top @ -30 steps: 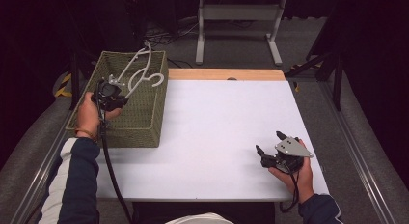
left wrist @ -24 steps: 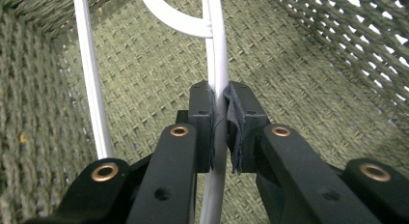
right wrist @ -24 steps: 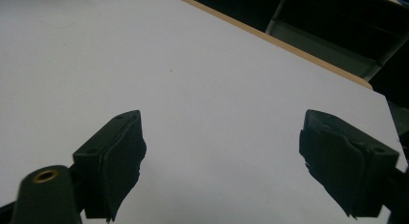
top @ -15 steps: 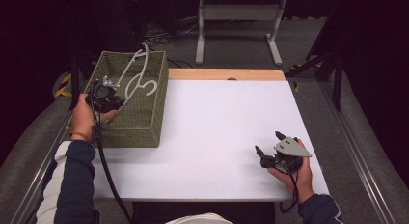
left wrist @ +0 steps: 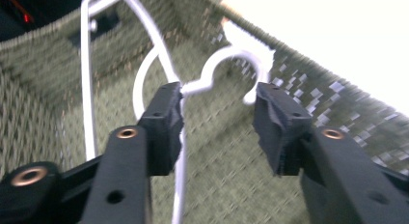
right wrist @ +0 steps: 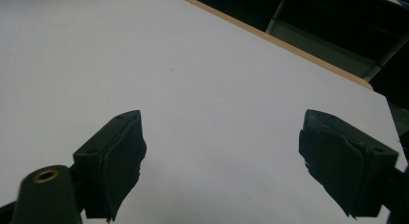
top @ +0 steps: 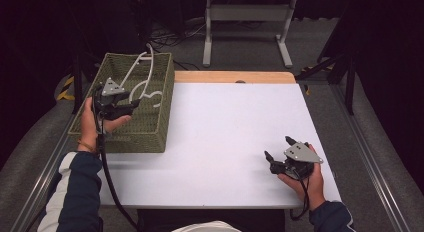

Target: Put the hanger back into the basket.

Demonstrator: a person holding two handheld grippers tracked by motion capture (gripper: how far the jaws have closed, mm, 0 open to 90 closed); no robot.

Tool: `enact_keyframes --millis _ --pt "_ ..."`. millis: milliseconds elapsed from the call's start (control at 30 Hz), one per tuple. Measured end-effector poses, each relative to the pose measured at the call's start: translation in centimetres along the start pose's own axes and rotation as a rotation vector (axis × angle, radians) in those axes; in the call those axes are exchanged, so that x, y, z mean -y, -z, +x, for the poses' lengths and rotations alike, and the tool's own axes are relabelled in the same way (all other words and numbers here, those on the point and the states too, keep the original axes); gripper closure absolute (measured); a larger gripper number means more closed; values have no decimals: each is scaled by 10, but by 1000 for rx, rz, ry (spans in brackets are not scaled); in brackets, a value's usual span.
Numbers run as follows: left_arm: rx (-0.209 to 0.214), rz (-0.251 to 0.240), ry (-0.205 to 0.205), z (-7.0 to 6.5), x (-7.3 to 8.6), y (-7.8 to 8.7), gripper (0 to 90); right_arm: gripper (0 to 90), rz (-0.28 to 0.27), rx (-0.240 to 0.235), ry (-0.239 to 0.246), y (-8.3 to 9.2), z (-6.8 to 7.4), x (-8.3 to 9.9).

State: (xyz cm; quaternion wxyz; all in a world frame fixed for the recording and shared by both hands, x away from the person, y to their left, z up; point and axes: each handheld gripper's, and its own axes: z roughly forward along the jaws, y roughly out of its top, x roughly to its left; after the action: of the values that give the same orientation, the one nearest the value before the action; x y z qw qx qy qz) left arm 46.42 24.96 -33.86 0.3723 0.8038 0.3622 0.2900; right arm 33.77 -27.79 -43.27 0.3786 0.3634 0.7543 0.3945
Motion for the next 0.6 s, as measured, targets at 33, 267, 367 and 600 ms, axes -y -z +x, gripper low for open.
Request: enact_keyframes --millis 33,267,367,600 --pt "3 -34 3 -4 -1 2 485 164 0 0 0 0 0 0" --pt "18 -148 -20 -28 -4 7 273 164 -1 0 0 0 0 0" --pt "27 -186 -29 -35 -4 8 204 164 -1 -1 0 0 1 0" --pt "41 -268 -46 -51 -2 13 84 164 -2 -6 4 0 2 -1"
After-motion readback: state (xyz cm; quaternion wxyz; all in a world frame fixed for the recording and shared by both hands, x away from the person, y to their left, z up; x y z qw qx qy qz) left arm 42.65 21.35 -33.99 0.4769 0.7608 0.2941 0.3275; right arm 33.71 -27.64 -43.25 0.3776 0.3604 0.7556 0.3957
